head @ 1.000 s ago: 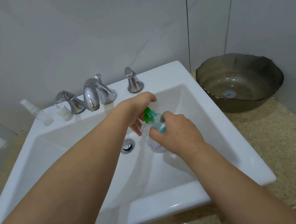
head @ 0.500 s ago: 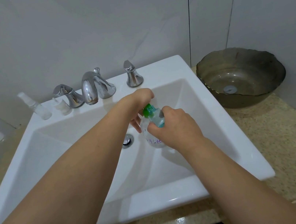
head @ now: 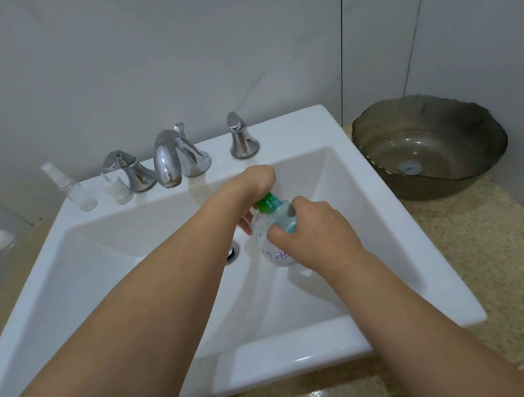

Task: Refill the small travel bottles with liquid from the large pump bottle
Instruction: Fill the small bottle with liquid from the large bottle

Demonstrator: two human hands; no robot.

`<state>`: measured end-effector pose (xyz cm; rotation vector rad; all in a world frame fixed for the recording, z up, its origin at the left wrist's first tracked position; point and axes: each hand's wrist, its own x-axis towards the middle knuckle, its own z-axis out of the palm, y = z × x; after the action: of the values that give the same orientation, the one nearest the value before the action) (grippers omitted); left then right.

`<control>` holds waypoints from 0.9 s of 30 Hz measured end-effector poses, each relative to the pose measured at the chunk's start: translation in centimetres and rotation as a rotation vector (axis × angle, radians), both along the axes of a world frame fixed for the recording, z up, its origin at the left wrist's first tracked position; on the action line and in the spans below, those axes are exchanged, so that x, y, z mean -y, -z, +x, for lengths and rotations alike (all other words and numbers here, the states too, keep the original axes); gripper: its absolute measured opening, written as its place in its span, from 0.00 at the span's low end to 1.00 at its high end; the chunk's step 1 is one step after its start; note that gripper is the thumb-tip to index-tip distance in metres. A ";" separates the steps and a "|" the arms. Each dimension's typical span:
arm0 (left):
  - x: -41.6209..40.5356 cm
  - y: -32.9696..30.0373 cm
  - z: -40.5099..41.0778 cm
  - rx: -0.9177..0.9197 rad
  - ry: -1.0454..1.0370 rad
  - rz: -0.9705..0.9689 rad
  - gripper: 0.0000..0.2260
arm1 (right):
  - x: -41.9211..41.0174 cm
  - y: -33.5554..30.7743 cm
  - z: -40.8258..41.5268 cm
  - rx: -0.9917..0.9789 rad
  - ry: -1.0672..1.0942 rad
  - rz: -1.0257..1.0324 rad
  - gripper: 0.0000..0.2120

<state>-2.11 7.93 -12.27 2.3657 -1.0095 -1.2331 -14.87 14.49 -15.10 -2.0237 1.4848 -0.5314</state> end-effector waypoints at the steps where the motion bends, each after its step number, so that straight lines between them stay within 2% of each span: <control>1: 0.0 -0.1 0.2 -0.018 0.014 0.022 0.21 | 0.0 0.0 0.0 0.008 0.000 -0.004 0.16; 5: 0.2 -1.3 0.7 -0.078 0.095 0.123 0.28 | 0.0 -0.1 -0.1 0.024 0.008 -0.042 0.15; 10: 0.3 -1.8 1.1 -0.132 0.115 0.186 0.30 | -0.1 0.0 -0.1 0.044 0.001 -0.069 0.14; 20: -0.1 -0.8 0.1 -0.029 0.030 0.090 0.21 | 0.1 0.4 -0.1 0.021 -0.020 -0.031 0.17; 27: 0.2 -0.1 -0.7 0.017 -0.040 0.034 0.19 | 0.2 0.6 0.0 -0.018 -0.042 0.000 0.16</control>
<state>-2.83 7.75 -12.13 2.4147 -0.9488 -1.2269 -14.85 14.30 -15.72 -2.0605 1.4494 -0.4972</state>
